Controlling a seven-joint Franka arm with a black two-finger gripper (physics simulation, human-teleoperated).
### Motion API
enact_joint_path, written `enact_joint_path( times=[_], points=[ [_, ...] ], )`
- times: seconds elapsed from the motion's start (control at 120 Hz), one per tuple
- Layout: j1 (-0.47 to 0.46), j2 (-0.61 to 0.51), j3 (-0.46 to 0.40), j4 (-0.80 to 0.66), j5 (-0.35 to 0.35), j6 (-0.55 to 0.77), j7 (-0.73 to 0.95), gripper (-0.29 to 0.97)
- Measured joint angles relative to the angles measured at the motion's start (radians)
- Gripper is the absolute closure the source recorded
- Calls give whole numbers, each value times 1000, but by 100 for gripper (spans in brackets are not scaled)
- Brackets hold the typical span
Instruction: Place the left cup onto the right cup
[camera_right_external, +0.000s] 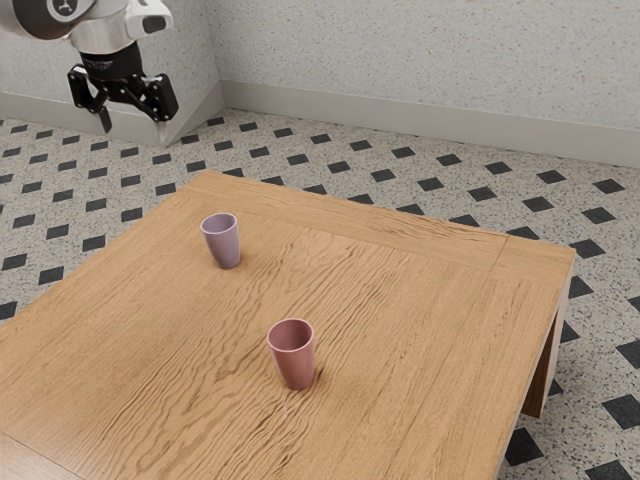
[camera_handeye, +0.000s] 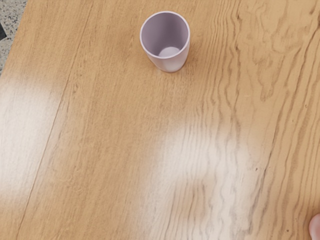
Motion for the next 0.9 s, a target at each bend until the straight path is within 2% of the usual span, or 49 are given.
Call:
enact_joint_path(
  times=[0.4, 0.9],
  points=[
    [1, 18, -3, -5, 1, 4, -3, 0],
    [32, 208, 3, 5, -9, 59, -3, 0]
  ],
)
